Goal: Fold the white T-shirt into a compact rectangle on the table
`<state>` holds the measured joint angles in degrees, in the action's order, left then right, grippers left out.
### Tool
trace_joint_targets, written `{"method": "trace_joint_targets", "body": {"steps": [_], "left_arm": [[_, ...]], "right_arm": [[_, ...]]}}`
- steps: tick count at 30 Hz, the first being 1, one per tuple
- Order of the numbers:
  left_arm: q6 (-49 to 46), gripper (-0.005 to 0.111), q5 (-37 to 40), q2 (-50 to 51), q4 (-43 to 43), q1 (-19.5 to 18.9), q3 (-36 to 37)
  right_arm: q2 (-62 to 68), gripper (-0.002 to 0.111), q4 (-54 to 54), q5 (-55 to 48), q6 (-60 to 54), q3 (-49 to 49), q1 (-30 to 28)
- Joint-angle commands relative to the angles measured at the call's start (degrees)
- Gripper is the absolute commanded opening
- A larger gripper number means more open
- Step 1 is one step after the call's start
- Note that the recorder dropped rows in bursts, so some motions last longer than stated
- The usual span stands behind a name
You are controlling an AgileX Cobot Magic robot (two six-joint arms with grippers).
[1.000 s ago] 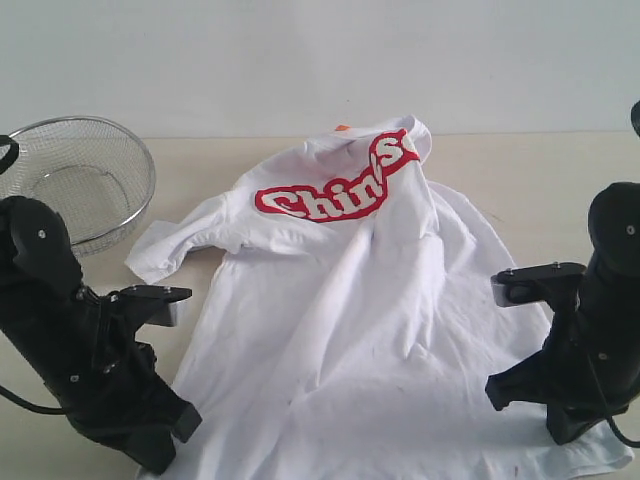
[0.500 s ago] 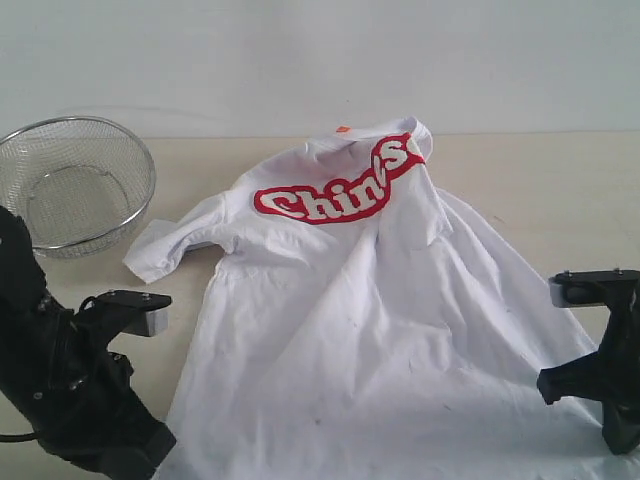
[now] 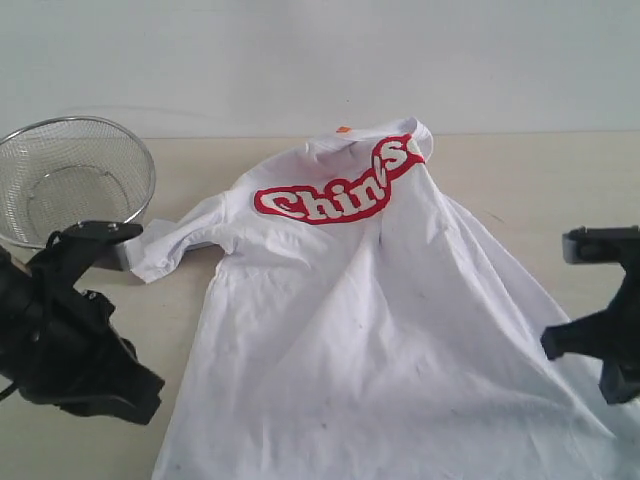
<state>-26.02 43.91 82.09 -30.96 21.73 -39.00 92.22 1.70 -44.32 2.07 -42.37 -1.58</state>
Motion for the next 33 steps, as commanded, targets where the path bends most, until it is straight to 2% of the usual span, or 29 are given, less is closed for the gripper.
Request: {"method": "trace_joint_targets", "body": {"steps": [1,3,7,15,23,26,33], "left_arm": [[0.59,0.004,-2.47,-0.43,-0.53,0.20,-3.88],[0.74,0.004,-3.64,1.52,-0.29,0.07,-8.98],[1.19,0.004,-3.81,13.28,0.60,-1.22,-22.43],[1.19,0.004,-5.41,31.29,0.98,-4.10,-40.09],[1.64,0.004,-3.80,42.84,1.60,-4.54,-54.42],[2.10,0.004,-3.42,44.86,1.60,-4.54,-56.93],[2.10,0.004,-2.97,45.26,1.83,-4.54,-57.47]], "right_arm": [[-1.23,0.000,9.06,2.47,-5.54,-5.89,-0.24],[0.56,0.000,17.28,4.18,-11.41,-12.26,-0.24],[11.55,0.000,19.64,-0.35,-13.81,-31.04,-0.24],[27.72,0.000,20.34,-1.85,-17.12,-47.30,-0.24],[37.11,0.000,21.65,-0.82,-19.54,-52.01,-0.12],[38.31,0.000,21.08,0.38,-19.54,-52.01,-0.12],[38.45,0.000,12.50,1.41,-15.44,-52.01,-0.12]]}}
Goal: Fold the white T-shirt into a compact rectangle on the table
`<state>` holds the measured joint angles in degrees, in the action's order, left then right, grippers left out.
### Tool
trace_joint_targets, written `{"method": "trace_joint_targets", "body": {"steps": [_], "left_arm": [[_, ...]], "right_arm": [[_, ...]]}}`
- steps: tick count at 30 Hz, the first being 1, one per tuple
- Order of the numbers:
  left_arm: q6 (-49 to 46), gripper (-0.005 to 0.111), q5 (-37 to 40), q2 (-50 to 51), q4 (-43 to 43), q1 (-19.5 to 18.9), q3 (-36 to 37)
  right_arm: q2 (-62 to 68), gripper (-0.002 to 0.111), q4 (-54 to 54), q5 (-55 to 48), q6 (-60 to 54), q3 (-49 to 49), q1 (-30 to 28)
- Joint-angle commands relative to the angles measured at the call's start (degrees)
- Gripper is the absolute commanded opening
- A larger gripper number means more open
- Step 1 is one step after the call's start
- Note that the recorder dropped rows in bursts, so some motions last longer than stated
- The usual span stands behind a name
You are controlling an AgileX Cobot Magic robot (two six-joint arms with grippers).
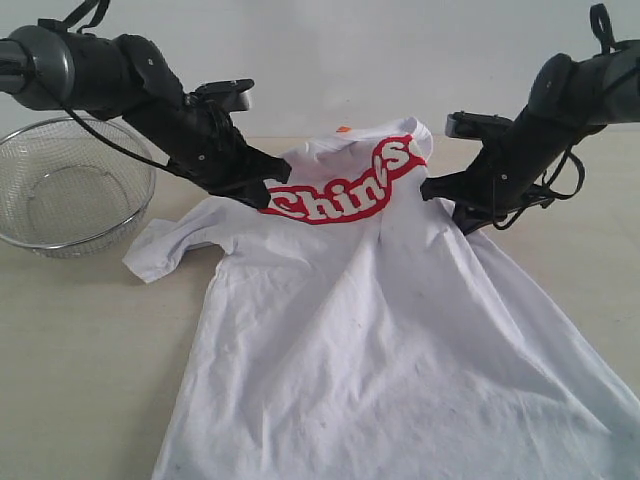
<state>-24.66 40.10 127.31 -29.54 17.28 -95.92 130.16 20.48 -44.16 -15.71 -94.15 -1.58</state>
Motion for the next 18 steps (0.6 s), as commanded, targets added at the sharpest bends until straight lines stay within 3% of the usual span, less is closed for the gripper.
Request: {"method": "trace_joint_targets", "body": {"steps": [1,5,18], "left_arm": [[0.75,0.004,0.97,0.04,0.53,-0.10,-0.55],[0.75,0.004,1.56,0.04,0.89,-0.10,-0.55],[0.75,0.004,-1.74,0.04,3.51,-0.10,-0.55]], "right_arm": [[0.50,0.000,-7.67,1.25,3.02,-0.23,-0.12],[0.50,0.000,-12.20,1.25,5.94,-0.23,-0.60],[0.50,0.000,-11.93,-1.07,6.47,-0.23,-9.85]]}}
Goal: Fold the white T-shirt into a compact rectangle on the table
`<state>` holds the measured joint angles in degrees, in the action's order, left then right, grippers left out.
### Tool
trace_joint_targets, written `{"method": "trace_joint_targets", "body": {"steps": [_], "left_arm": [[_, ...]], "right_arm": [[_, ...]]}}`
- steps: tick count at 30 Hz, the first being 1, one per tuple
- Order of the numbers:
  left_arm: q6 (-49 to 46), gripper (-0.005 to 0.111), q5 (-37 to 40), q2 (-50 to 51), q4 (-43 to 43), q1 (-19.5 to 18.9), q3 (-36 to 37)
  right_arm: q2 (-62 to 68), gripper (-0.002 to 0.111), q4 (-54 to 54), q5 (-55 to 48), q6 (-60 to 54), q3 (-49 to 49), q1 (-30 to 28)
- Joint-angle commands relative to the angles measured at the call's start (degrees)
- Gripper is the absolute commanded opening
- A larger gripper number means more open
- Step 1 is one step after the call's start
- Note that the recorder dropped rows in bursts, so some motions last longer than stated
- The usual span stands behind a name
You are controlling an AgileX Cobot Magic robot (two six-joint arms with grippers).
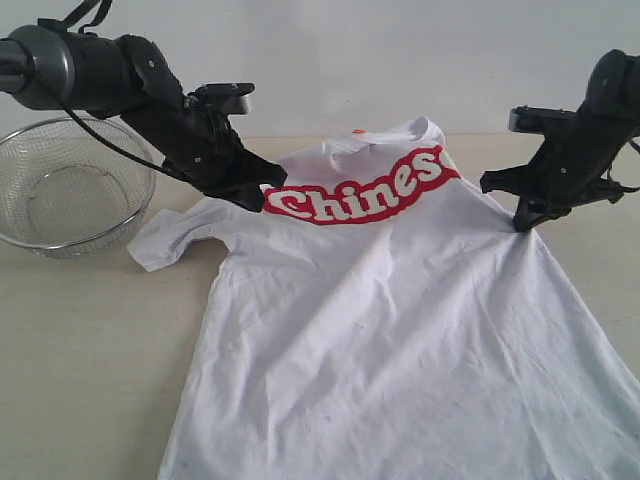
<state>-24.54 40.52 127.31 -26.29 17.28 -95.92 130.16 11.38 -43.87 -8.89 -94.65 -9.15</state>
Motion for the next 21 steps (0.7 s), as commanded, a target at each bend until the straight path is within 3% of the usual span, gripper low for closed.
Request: {"method": "trace_joint_targets", "body": {"steps": [1,9,15,21], "left_arm": [[0.63,0.004,-2.58,0.04,0.26,-0.10,-0.55],[0.63,0.004,-2.94,4.79,-0.12,-0.10,-4.21],[0.63,0.004,0.18,10.07,-1.47,-0.10,-10.75],[5.51,0.004,0.75,13.02,5.64,-0.10,-15.50]], "right_arm": [[0.50,0.000,-2.56,-1.36,-0.64,0.27,-2.55],[-0.41,0.000,0.38,-1.47,-1.21,0.27,-2.55],[-3.06,0.000,17.69,-1.59,-12.00,0.27,-2.55],[-3.65,0.000,22.39,-2.85,-16.65,0.27,-2.17]]}}
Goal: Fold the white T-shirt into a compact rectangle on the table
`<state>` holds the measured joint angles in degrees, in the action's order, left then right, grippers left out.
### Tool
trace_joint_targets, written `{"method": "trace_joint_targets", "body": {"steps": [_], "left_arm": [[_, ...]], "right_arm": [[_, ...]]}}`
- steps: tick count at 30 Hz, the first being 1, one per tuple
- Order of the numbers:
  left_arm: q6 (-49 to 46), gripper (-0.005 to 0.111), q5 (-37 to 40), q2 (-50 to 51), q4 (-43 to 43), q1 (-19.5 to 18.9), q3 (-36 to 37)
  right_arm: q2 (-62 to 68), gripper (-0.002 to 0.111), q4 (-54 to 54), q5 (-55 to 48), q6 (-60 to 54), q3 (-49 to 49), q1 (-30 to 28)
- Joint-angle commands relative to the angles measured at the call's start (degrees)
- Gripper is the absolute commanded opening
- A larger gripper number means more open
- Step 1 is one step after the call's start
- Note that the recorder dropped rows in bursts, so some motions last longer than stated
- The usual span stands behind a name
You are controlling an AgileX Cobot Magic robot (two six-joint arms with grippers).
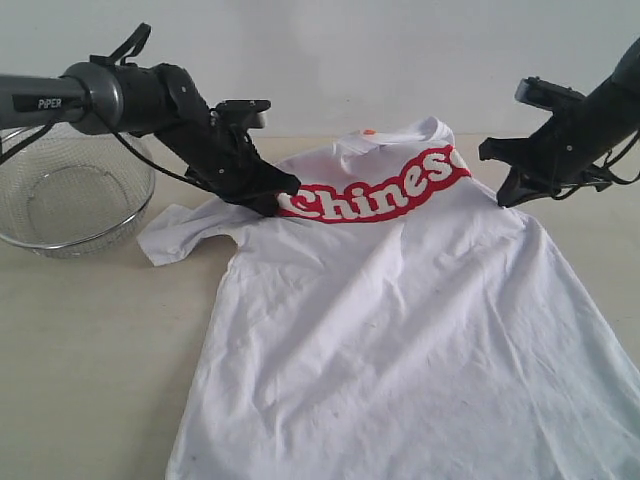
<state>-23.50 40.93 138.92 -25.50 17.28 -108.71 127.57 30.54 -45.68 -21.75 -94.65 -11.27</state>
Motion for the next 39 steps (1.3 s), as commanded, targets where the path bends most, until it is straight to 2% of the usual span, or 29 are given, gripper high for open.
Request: {"method": "trace_joint_targets", "body": {"steps": [1,7,13,19,22,23,26,31,32,39], "left_arm": [[5.37,0.004,0.82,2.01,6.84,-0.10,-3.43],[12.24,0.004,2.06,3.61,15.42,-0.10,-6.95],[18.17,0.004,1.95,3.69,22.76,-0.68,-11.28],[19.91,0.004,4.53,3.69,20.95,-2.77,-14.75],[16.28,0.004,7.86,3.69,13.92,-2.88,-16.79],[12.74,0.004,8.95,3.69,8.79,-2.45,-17.34],[3.06,0.004,10.55,3.69,-3.67,-0.70,-17.52],[3.32,0.004,10.69,4.17,-2.07,2.80,-17.52],[3.32,0.004,11.16,4.46,-2.07,3.34,-17.52],[5.11,0.004,11.92,7.48,0.70,4.53,-17.52]], "right_arm": [[-1.18,0.000,3.94,-1.42,-4.68,0.27,-0.05],[-2.89,0.000,10.73,-1.21,-9.28,0.27,-0.05],[-3.67,0.000,11.12,0.21,-10.09,0.27,-0.05],[-3.67,0.000,11.12,5.58,-10.72,0.27,-0.05],[-3.02,0.000,11.96,9.58,-10.08,0.15,0.12],[-2.38,0.000,11.86,10.40,-10.77,-0.15,0.48],[0.02,0.012,11.62,11.09,-11.80,-2.65,1.00],[1.77,0.051,10.03,10.86,-10.33,-4.74,1.00],[2.36,0.054,10.00,10.89,-10.33,-4.74,1.11],[6.34,0.054,6.80,9.78,-10.46,-4.74,1.14]]}}
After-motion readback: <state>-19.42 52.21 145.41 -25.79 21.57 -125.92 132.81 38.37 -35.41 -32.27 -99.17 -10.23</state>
